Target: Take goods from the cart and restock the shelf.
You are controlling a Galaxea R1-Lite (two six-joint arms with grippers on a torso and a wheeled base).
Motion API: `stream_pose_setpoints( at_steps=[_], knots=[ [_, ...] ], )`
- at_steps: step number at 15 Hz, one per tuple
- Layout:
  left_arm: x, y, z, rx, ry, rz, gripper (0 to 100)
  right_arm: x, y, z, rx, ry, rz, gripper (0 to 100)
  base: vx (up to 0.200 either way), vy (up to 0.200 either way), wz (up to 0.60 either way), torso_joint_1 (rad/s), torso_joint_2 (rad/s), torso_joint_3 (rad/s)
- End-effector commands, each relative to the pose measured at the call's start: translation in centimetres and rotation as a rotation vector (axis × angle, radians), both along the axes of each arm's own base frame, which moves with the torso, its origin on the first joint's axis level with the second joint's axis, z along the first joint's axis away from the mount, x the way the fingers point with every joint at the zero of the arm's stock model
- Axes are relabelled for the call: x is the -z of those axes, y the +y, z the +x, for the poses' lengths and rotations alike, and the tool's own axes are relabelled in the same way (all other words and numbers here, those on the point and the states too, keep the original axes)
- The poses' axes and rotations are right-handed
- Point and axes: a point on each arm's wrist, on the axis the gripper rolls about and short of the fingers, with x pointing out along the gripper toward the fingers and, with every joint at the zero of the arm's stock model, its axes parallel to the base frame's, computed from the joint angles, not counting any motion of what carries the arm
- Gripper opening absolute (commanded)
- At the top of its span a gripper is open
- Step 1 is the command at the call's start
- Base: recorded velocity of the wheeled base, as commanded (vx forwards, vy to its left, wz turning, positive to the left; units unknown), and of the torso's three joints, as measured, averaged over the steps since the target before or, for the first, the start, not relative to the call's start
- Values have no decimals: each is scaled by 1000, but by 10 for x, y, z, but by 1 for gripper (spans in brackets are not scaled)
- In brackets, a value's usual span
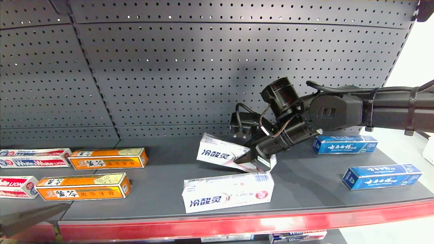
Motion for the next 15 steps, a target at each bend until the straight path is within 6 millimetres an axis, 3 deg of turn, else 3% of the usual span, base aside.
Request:
stream_pose_setpoints(
  at_steps=[1, 7, 15],
  knots=[
    [0, 0, 0, 1, 2, 0, 100, 0, 0, 0, -1, -2, 1, 100, 0, 0, 0, 0, 0, 0],
    [0, 0, -1, 5, -4, -3, 100, -3, -12, 8, 40, -14, 9, 100, 0, 0, 0, 0, 0, 0],
    [0, 0, -1, 3, -5, -4, 100, -20, -43, 16, 117, -53, 27, 100, 0, 0, 0, 0, 0, 0]
  ],
)
